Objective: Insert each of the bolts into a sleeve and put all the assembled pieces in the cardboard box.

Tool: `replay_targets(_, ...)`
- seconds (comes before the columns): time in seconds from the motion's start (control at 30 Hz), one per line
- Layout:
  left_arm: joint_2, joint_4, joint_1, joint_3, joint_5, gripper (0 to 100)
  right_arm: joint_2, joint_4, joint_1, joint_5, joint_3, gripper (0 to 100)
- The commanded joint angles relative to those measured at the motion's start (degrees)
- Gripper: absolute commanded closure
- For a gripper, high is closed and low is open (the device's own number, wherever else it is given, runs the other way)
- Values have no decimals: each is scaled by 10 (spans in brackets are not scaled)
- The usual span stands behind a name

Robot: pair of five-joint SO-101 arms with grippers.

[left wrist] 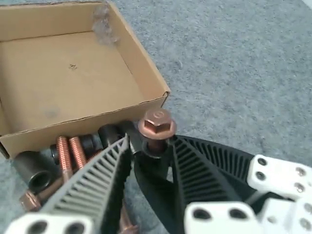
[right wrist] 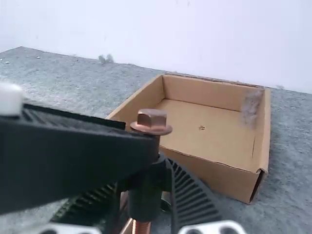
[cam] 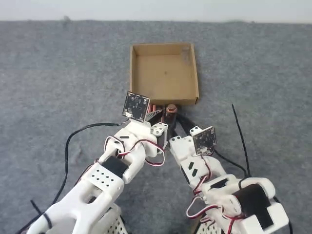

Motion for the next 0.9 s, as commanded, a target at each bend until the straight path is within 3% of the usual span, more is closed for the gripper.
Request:
replay_targets(0.0,-13,6,7,-22,6,879,-28,-14,9,0,-5,992)
replay_targets(0.17,-33,8,18,-28,38,872,-25,-14,9,0,-6,992)
replay_targets(0.37,-163,51,51,10,38,874,-28,-13,9,0,-5,992)
replay_targets(0.63,-302,77,-28,55,38,874,-24,-13,9,0,-6,992)
replay_targets(0.87,-317,84,-117,65,36,878,-24,-12,9,0,-3,992)
